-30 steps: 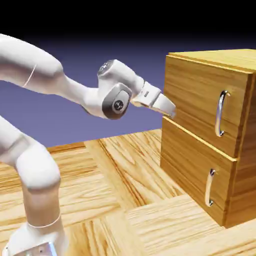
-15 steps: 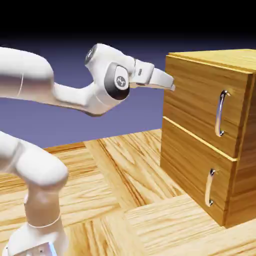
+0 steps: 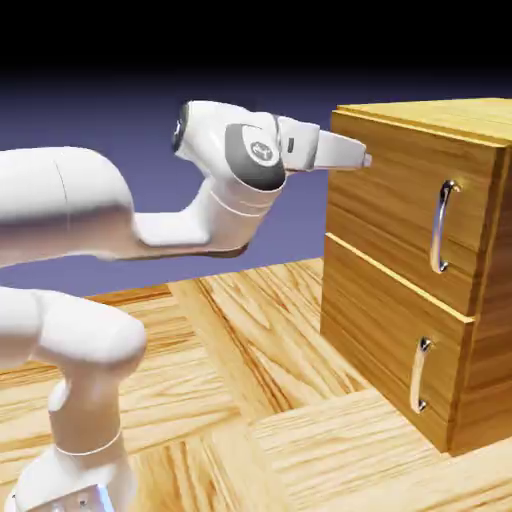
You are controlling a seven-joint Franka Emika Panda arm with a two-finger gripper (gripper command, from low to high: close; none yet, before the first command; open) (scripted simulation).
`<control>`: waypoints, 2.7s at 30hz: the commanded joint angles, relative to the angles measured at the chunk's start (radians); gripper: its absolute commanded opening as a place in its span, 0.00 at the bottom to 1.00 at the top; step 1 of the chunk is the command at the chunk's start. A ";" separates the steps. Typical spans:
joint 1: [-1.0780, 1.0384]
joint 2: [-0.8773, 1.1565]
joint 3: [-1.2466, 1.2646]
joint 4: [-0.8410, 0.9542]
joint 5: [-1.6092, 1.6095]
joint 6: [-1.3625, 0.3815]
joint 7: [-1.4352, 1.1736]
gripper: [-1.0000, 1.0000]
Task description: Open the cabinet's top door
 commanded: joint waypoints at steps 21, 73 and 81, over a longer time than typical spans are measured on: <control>0.403 -0.263 -0.437 0.151 -0.913 -0.109 0.513 1.00; -0.468 0.088 0.554 -0.408 -0.470 -0.492 1.175 0.00; -0.603 0.005 0.821 -0.470 -0.201 -0.491 1.136 0.00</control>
